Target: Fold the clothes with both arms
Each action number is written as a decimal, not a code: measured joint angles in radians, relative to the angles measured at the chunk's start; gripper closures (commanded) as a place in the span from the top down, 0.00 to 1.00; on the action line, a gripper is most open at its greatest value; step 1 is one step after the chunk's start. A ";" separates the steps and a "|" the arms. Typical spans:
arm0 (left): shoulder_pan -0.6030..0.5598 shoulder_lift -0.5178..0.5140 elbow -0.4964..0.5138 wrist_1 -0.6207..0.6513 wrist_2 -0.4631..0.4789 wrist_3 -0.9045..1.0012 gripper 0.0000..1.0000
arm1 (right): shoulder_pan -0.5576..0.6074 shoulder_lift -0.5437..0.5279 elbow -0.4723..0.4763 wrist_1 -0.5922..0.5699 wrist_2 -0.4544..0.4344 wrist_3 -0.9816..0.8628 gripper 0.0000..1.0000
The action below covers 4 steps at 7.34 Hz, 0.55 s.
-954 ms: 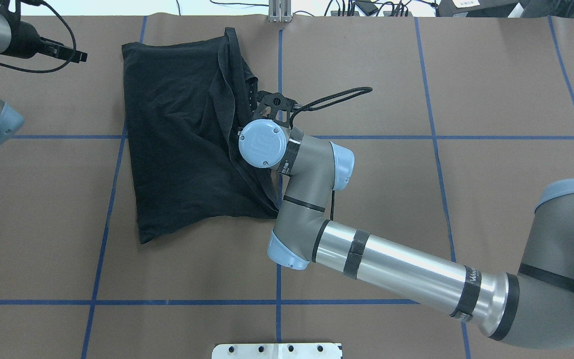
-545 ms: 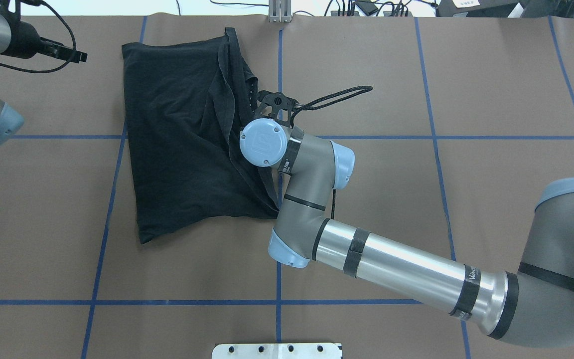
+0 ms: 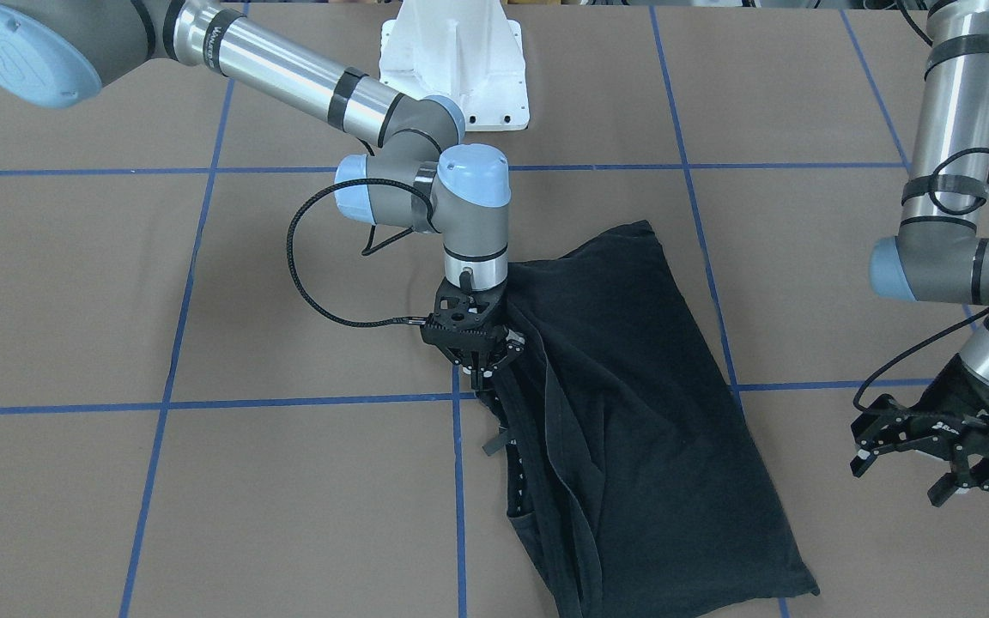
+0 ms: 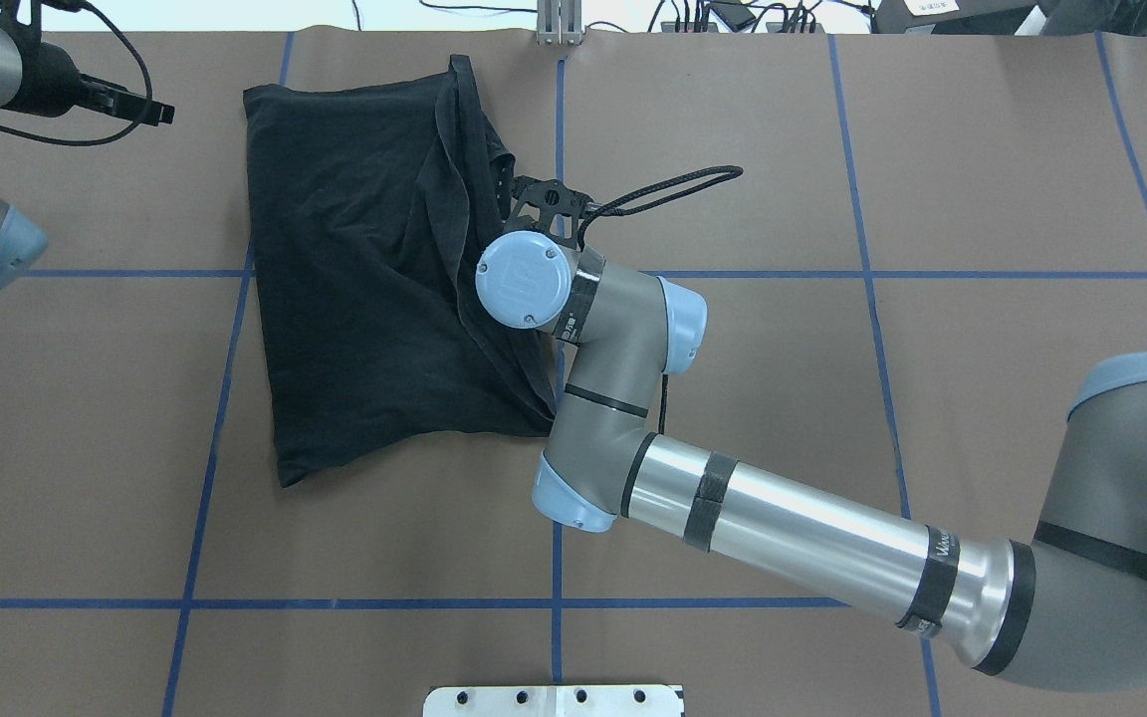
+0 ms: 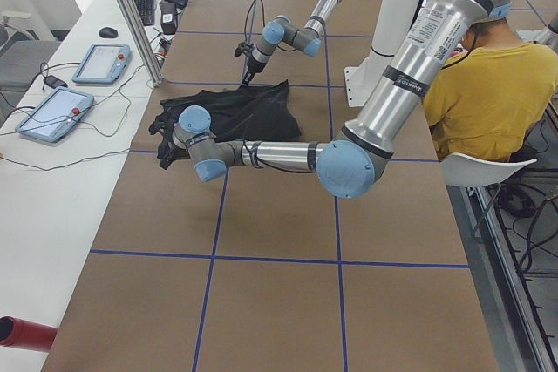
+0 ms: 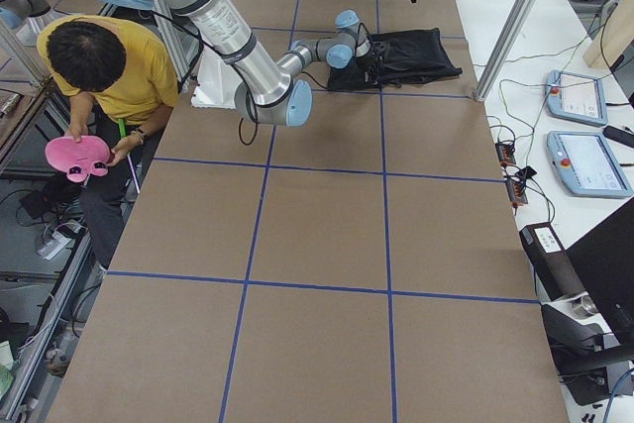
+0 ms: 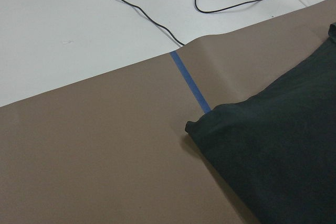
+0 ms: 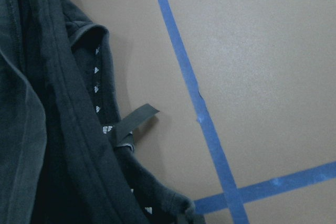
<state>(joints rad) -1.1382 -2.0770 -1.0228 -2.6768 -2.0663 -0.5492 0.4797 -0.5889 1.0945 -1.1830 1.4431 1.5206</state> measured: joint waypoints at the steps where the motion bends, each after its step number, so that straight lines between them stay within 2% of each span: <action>1: 0.000 0.000 0.000 0.000 0.000 0.000 1.00 | 0.004 -0.008 0.025 -0.002 0.010 -0.001 0.00; 2: 0.000 0.000 0.000 0.000 0.000 0.000 1.00 | 0.004 -0.034 0.072 -0.010 0.016 -0.001 0.00; 4: 0.000 0.000 0.000 0.000 0.000 -0.001 1.00 | -0.021 -0.176 0.268 -0.039 0.015 -0.001 0.00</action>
<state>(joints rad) -1.1382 -2.0770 -1.0232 -2.6768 -2.0663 -0.5505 0.4587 -0.7646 1.3620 -1.2223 1.4579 1.5198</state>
